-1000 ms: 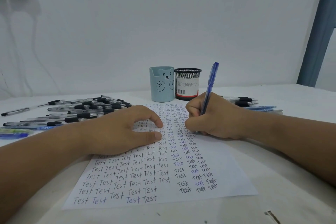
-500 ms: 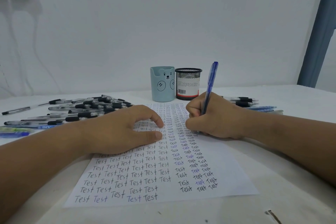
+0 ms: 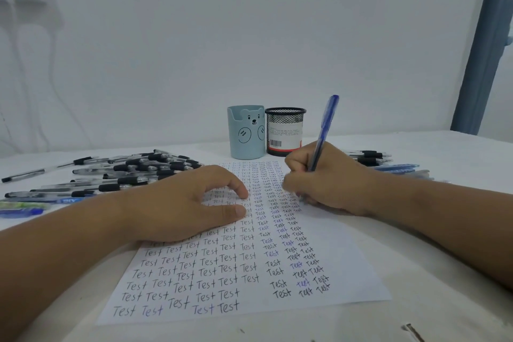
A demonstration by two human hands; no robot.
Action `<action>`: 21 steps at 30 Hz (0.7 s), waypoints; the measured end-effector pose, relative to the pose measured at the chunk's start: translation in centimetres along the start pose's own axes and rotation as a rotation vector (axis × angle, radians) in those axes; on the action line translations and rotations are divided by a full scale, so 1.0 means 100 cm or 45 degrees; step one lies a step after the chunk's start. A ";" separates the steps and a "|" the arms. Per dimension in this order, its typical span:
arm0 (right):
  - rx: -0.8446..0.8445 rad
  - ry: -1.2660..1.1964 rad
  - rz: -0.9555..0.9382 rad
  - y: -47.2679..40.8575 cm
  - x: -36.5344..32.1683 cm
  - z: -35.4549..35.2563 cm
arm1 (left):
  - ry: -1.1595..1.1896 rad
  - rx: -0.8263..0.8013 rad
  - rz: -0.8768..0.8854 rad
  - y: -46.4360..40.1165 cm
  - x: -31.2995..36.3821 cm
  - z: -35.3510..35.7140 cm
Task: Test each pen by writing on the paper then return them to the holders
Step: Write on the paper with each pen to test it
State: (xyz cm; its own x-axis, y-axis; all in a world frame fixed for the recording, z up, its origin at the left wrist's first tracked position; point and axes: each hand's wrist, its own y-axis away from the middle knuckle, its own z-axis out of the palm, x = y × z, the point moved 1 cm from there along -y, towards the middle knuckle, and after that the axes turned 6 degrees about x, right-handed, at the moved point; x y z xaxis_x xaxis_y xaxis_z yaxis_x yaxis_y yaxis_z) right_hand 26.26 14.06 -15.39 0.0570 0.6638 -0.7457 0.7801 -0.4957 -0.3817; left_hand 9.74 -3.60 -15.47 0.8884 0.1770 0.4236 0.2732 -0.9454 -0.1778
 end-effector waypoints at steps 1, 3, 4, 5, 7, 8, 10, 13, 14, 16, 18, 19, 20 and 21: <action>0.049 -0.131 0.054 -0.001 0.000 -0.001 | 0.003 0.001 -0.004 0.000 0.000 0.000; 0.111 -0.391 0.112 -0.005 -0.002 -0.004 | 0.013 0.005 -0.008 0.000 0.000 0.000; 0.138 -0.446 0.102 -0.007 -0.003 -0.006 | 0.013 0.005 -0.007 0.000 0.000 0.000; 0.168 -0.431 0.079 -0.010 -0.004 -0.008 | 0.012 0.006 -0.003 0.000 -0.001 0.000; 0.224 -0.282 0.045 -0.011 -0.004 -0.010 | 0.012 0.003 0.004 0.000 -0.002 0.000; 0.248 -0.196 0.040 -0.011 -0.003 -0.010 | 0.011 0.002 0.004 0.000 -0.002 0.000; 0.315 -0.111 0.011 -0.011 -0.003 -0.010 | 0.009 0.002 0.010 -0.001 -0.002 0.000; 0.404 -0.156 -0.108 -0.014 -0.004 -0.014 | 0.003 0.003 0.018 -0.001 -0.003 0.000; 0.415 -0.187 -0.141 -0.014 -0.005 -0.015 | 0.002 0.004 0.019 -0.001 -0.003 0.000; 0.423 -0.243 -0.180 -0.013 -0.006 -0.016 | 0.003 0.007 0.023 0.000 -0.003 0.000; 0.429 -0.257 -0.174 -0.015 -0.006 -0.016 | 0.004 0.011 0.029 0.000 -0.003 0.001; 0.420 -0.224 -0.166 -0.016 -0.004 -0.017 | 0.005 0.013 0.030 -0.001 -0.003 0.001; 0.405 -0.171 -0.162 -0.019 -0.001 -0.017 | 0.007 0.014 0.029 0.000 -0.003 0.001; 0.385 -0.111 -0.165 -0.021 0.003 -0.018 | 0.011 0.015 0.027 0.000 -0.003 0.001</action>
State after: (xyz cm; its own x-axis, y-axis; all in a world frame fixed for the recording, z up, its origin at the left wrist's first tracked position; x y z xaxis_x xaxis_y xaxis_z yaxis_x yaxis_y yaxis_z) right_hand 25.76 16.25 -13.84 -0.0944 0.6885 -0.7190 0.5563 -0.5625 -0.6116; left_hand 9.53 -3.58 -15.66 0.8909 0.1549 0.4270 0.2590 -0.9455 -0.1974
